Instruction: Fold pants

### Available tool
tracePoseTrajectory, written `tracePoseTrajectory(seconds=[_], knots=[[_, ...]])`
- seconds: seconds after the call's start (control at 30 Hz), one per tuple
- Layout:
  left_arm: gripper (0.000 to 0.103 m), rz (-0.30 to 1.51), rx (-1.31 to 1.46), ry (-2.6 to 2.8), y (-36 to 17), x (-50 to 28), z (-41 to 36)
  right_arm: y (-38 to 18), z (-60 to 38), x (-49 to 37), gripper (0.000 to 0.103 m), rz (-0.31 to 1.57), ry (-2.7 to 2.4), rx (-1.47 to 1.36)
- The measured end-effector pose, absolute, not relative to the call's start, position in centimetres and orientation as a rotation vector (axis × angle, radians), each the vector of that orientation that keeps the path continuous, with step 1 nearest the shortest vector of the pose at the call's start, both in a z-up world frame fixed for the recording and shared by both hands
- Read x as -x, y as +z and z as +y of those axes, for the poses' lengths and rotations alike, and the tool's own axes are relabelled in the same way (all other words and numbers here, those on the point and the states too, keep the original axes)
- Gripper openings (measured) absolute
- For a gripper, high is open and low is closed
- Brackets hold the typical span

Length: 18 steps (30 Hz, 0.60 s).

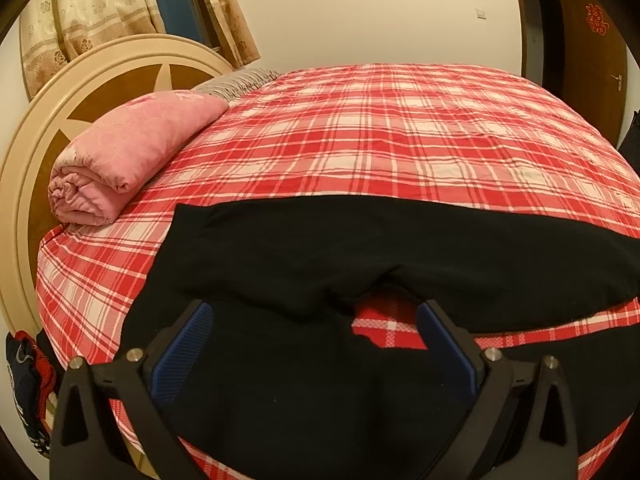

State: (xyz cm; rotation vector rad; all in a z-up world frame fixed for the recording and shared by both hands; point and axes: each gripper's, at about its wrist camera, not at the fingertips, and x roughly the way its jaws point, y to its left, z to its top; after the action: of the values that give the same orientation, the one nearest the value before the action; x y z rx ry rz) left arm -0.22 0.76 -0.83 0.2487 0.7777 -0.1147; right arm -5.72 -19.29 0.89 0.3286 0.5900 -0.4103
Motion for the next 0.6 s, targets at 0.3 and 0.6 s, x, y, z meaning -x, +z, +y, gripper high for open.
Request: tracePoseTrajectory(seconds=[0.3, 0.6], knots=[[0.103, 0.776, -0.250, -0.113, -0.80, 0.18, 0.56, 1.00, -19.29, 5.57, 0.102, 0.591, -0.409, -0.325], [0.103, 0.781, -0.250, -0.111, -0.76, 0.07, 0.52, 0.85, -19.26, 5.52, 0.102, 0.596, -0.405, -0.322]])
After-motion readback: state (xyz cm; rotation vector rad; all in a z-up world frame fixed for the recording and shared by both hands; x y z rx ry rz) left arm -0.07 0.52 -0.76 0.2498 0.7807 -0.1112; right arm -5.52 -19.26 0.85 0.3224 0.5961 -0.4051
